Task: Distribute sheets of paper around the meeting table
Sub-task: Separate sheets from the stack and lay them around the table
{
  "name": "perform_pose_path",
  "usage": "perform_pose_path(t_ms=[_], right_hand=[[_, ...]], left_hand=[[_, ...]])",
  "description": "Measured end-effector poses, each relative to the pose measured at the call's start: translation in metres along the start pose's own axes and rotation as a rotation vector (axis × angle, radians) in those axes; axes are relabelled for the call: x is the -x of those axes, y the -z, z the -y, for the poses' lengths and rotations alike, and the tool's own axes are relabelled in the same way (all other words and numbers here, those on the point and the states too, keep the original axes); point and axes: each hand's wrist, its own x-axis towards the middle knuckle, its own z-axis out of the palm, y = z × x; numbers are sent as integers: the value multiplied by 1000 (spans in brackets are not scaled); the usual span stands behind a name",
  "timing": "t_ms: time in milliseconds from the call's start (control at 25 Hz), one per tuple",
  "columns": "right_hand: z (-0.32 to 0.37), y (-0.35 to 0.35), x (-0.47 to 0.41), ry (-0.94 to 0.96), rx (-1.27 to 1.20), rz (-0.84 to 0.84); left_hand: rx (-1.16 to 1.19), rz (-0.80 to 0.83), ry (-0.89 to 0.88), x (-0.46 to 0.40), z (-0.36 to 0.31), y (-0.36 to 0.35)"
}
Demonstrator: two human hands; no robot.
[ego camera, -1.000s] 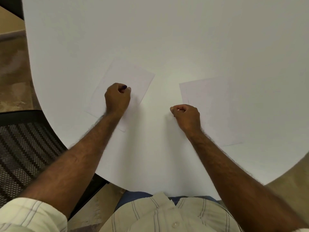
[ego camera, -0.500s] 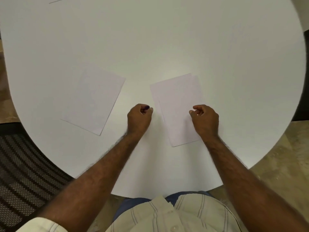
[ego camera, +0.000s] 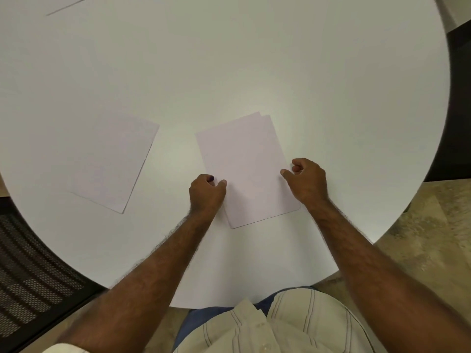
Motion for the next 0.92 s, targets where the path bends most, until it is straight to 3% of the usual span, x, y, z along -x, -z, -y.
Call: perform_pose_path(t_ms=[440, 920], right_hand=[[1, 2, -23, -79, -90, 132], [3, 22, 12, -31, -159, 114]], left_hand=[[58, -70, 128, 4, -13, -12], [215, -83, 29, 53, -7, 10]])
